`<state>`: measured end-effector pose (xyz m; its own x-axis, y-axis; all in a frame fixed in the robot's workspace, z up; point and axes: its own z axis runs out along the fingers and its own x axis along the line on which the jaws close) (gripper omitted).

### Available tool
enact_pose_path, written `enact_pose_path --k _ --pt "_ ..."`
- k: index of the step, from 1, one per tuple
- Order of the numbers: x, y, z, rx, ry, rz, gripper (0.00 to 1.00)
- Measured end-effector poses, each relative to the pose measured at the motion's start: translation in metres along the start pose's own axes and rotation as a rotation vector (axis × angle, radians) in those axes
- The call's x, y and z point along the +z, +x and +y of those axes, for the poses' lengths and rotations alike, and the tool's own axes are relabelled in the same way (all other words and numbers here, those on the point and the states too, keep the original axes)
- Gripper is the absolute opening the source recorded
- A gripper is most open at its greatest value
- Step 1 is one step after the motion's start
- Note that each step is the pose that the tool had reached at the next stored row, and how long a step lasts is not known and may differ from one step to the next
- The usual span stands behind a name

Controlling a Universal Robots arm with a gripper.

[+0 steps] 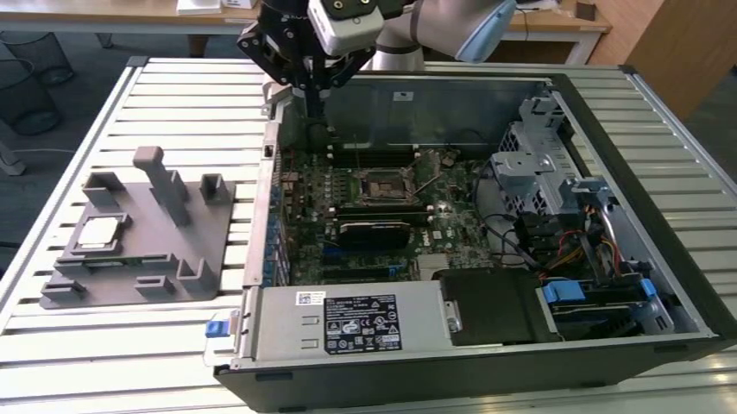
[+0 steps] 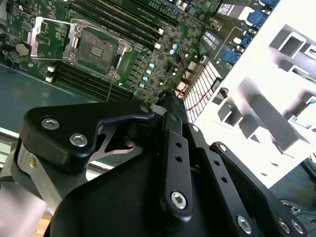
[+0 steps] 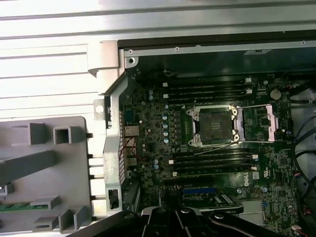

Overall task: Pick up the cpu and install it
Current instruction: 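Reach for the cpu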

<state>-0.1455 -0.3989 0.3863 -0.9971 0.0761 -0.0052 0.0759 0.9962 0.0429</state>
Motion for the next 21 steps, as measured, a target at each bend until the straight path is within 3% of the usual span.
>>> enact_pose_path --k 21 --pt "0.0028 0.0059 -0.0006 0.0 0.0006 0.007 0.11"
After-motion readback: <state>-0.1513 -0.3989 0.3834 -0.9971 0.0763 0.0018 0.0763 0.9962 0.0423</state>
